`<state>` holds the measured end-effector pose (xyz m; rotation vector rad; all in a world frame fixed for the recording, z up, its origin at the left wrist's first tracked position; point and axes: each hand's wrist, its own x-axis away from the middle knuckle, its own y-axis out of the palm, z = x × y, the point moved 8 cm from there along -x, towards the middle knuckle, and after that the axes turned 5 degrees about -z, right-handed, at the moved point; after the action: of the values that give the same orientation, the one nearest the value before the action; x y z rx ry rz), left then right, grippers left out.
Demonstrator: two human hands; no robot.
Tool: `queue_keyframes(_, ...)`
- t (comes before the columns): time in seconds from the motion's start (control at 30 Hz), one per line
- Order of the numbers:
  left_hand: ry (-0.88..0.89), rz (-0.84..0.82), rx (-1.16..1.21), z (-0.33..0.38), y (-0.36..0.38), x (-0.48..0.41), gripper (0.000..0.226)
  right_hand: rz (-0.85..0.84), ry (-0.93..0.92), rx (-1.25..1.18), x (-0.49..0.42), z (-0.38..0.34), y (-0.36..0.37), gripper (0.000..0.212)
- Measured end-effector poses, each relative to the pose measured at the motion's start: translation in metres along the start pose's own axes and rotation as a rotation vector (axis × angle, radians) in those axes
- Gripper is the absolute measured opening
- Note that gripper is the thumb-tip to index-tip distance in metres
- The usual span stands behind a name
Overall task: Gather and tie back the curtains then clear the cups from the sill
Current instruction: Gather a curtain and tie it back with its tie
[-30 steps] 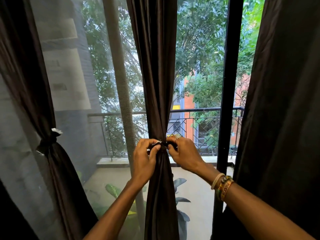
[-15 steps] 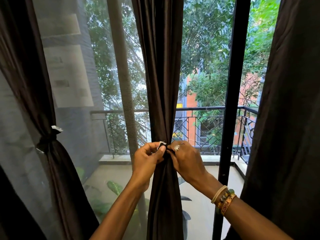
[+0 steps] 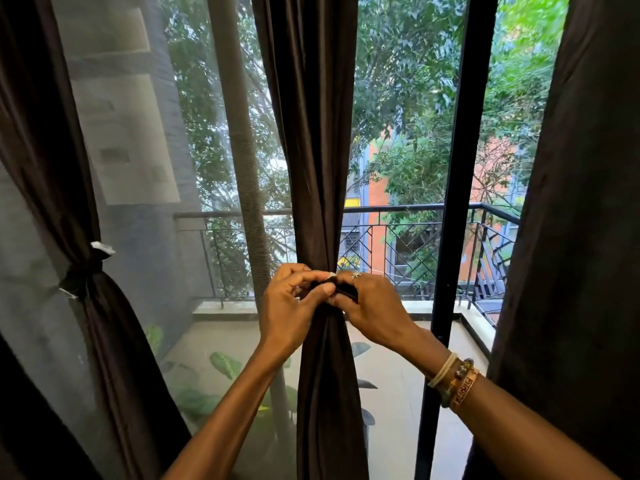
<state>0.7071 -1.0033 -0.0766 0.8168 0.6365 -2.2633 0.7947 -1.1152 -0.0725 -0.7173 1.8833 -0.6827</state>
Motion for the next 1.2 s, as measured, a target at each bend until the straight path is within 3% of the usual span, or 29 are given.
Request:
queue_keyframes(0.1, 0.165, -0.048, -0.198, 0.009, 0.003, -0.002, 0.02, 0.013, 0.038, -0.016, 0.001, 0.004, 0.001, 0.023)
queue_keyframes(0.3, 0.446, -0.236, -0.568, 0.005, 0.013, 0.003, 0.053, -0.036, 0.092, -0.14, 0.005, 0.002, 0.004, 0.013)
queue_keyframes(0.5, 0.565, -0.176, -0.549, 0.02, -0.003, 0.006, 0.023, 0.015, 0.086, -0.151, 0.021, -0.022, 0.008, 0.013)
queue_keyframes(0.7, 0.48, -0.236, -0.48, 0.025, -0.008, 0.009, 0.018, 0.031, 0.119, -0.048, 0.029, -0.024, 0.006, 0.024)
queue_keyframes(0.83, 0.617, -0.232, -0.66, 0.041, -0.009, 0.016, 0.017, 0.011, 0.09, -0.023, 0.028, -0.035, -0.001, 0.018)
queue_keyframes(0.97, 0.695, -0.108, -0.775, 0.05, -0.011, 0.027, 0.016, -0.069, 0.166, -0.083, 0.027, -0.035, -0.001, 0.028)
queue_keyframes(1.07, 0.897, -0.049, -0.784, 0.059, -0.005, 0.042, 0.013, -0.157, 0.234, -0.17, 0.025, -0.027, -0.008, 0.035)
queue_keyframes(1.2, 0.923, -0.178, -0.871, 0.06, 0.015, 0.036, 0.009, -0.179, 0.374, -0.389, 0.023, -0.006, -0.013, 0.038)
